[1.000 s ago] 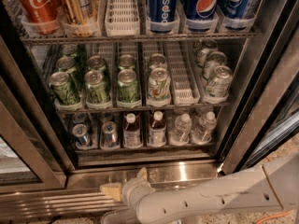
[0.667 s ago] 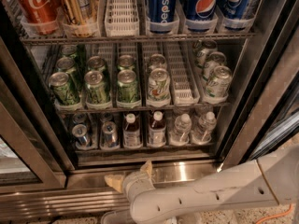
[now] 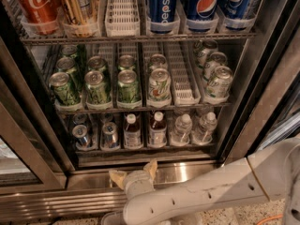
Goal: Pick blue plastic bottle from bottom shelf of fridge
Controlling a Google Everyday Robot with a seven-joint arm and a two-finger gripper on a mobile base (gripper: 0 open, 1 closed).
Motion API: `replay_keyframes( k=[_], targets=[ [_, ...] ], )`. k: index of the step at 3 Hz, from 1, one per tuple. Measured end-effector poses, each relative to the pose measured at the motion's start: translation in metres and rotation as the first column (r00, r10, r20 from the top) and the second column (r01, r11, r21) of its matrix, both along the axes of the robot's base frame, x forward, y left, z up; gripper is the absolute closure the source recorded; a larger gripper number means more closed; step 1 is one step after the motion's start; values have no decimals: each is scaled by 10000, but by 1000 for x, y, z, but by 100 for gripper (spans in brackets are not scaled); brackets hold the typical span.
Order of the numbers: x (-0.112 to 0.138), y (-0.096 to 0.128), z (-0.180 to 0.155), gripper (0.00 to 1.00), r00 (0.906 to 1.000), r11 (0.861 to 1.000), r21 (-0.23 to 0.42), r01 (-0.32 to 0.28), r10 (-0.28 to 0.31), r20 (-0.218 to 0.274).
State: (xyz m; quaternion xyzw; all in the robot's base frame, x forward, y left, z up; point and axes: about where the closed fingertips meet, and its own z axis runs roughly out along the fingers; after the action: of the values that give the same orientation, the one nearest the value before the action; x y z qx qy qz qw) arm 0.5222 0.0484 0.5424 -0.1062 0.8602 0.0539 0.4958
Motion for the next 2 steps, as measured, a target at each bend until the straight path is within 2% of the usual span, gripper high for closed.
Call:
replay_keyframes(
  k=[1, 2],
  targets=[
    [-5, 10, 10, 0, 9959, 9989, 381, 271, -302, 857],
    [-1, 22, 54, 0, 9581, 9956, 703, 622, -793, 2751]
  ],
)
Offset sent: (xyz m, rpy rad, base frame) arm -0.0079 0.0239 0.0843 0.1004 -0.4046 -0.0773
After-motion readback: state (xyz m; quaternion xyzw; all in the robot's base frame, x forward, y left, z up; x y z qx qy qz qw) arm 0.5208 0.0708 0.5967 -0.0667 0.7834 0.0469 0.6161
